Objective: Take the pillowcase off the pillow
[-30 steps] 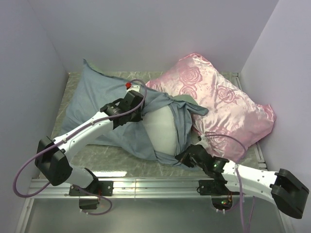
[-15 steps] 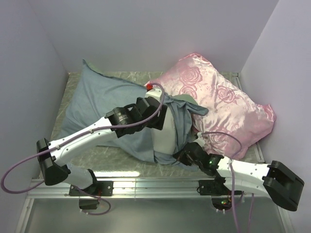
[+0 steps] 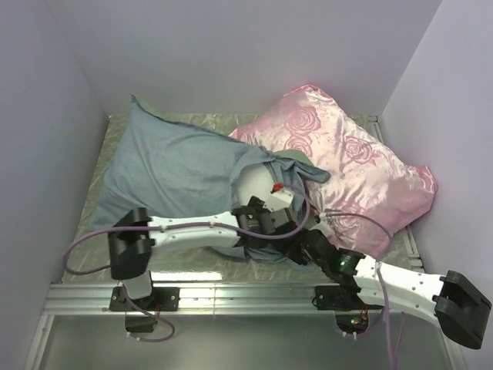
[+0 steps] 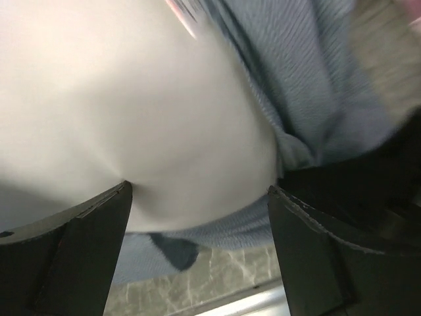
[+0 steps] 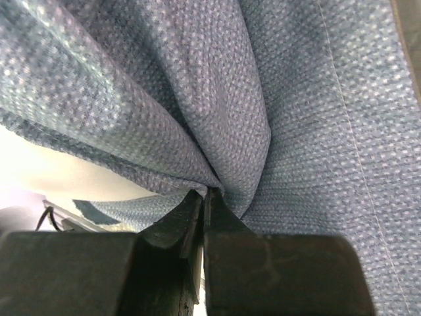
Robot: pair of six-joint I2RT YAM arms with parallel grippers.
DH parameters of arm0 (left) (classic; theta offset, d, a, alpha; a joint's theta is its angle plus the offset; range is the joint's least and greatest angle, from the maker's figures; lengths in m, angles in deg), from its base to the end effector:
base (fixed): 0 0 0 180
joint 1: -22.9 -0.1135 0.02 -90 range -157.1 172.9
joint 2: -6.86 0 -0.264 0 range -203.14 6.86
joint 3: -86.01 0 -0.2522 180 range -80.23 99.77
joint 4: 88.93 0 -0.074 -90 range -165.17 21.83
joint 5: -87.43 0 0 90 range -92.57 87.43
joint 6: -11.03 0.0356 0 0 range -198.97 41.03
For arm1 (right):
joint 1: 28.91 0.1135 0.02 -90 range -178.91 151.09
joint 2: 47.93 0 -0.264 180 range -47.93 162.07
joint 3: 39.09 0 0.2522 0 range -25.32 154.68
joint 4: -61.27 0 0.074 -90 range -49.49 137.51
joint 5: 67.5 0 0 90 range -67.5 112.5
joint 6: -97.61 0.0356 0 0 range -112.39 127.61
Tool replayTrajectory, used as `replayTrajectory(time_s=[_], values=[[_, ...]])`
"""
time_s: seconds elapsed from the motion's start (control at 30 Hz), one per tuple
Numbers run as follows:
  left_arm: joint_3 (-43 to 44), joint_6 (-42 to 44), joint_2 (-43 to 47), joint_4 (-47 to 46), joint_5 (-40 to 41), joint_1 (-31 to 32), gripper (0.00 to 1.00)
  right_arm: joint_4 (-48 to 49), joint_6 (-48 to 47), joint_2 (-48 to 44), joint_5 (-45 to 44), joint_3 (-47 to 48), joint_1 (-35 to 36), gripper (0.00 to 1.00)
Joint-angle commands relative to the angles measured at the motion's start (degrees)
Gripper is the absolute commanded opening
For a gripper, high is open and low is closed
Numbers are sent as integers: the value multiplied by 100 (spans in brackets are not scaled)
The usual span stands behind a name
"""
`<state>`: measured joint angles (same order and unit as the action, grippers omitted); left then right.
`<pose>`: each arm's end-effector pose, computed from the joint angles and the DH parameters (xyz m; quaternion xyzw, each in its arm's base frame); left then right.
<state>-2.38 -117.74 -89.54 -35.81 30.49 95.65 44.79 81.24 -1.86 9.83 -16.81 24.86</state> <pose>0.1241 -0.3341 0.2668 0.1940 0.9041 -0.0652 0.3751 0.0953 0.1168 0.1316 0.2012 0.8803 0.3303 0.2749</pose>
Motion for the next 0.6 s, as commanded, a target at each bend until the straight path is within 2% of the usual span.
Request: replayTrajectory(time_s=[0.0,0.13,0.23,0.27,0.3,0.33,0.37,0.4,0.57], values=[[-58,-298,-370,-279,411,143,90,-510,91,-185,-280,-183,36,0],[-225,-377,-599,-437,508,240,92,-554,126,-326,-298,-245,36,0],[-121,-448,-958,-253,868,213,91,-528,108,-326,-289,-210,36,0],[-85,-448,-1020,-235,930,196,81,-519,108,-317,-298,-201,27,0],[-42,-396,-1082,-261,939,161,66,-519,99,-309,-307,-184,36,0],[-32,-317,-1109,-322,878,73,46,-510,91,-308,-307,-157,36,0],[-15,-220,-1118,-410,808,38,15,-528,82,-308,-315,-148,36,0],[72,-45,-1100,-437,773,3,2,-562,64,-343,-315,-131,36,0],[468,237,-610,-183,851,-68,0,-878,-85,-572,-333,97,27,0]])
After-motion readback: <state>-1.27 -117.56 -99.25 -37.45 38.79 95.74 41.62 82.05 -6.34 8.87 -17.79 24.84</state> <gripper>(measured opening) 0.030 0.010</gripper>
